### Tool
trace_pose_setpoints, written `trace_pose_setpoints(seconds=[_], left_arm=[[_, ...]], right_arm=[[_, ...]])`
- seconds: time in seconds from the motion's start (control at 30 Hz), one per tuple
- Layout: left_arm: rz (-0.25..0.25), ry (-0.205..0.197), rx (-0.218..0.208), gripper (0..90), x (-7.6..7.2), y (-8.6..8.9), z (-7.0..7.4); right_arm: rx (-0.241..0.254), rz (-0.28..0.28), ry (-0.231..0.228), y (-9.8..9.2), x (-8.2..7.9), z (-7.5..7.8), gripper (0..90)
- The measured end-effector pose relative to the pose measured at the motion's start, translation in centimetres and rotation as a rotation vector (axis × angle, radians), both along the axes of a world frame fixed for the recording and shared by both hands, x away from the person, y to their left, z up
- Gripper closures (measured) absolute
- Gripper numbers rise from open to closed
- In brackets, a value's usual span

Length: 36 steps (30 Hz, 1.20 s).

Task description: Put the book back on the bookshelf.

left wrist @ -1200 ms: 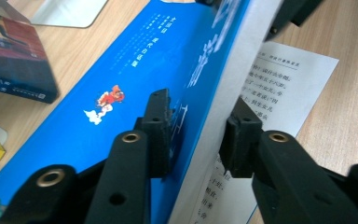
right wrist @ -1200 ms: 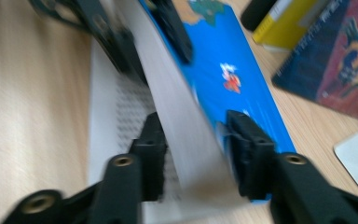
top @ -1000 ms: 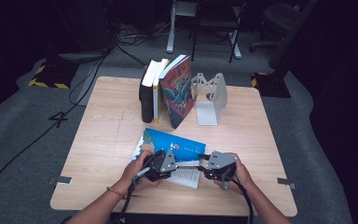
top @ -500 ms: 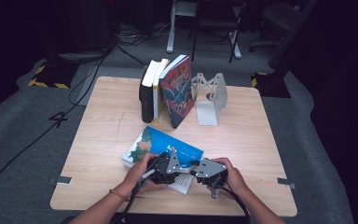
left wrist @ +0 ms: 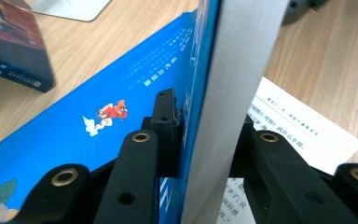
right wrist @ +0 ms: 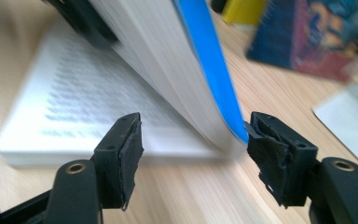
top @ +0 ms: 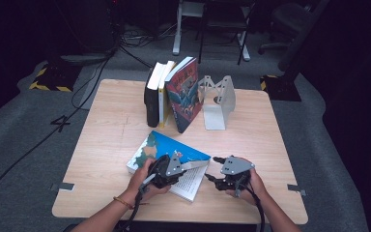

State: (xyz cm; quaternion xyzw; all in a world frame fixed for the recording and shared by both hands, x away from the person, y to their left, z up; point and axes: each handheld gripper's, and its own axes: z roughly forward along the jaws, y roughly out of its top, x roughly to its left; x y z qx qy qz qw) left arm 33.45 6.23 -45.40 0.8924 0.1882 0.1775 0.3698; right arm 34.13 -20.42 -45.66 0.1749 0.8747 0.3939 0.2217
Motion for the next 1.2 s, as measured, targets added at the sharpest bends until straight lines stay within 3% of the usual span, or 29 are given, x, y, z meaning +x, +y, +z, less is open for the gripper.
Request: trace_pose_setpoints(seconds=[0.07, 0.2, 0.27, 0.5, 0.87, 1.2], left_arm=[[-0.006, 0.002, -0.013, 74.6, 0.2, 0.1, 0.1], [-0.003, 0.034, -0.041, 75.2, 0.5, 0.5, 0.4], [0.001, 0.053, -0.063, 75.3, 0.7, 0.7, 0.6], [0.010, 0.053, -0.104, 75.7, 1.0, 1.3, 1.3], [0.010, 0.036, -0.131, 76.5, 1.1, 2.0, 2.2], [0.021, 0.032, -0.177, 76.6, 1.3, 2.9, 3.1]], right_arm=[[-0.011, -0.052, 0.025, -1.1, 0.8, -0.9, 36.0], [-0.021, -0.077, 0.050, -1.4, 1.4, -1.5, 35.9], [-0.040, -0.071, 0.051, -1.2, 1.5, -1.7, 36.1], [-0.075, -0.067, 0.075, -0.4, 1.9, -2.5, 36.5], [-0.073, -0.079, 0.099, 0.1, 2.8, -3.3, 36.5], [-0.037, -0.091, 0.114, 0.5, 3.7, -3.8, 33.7]])
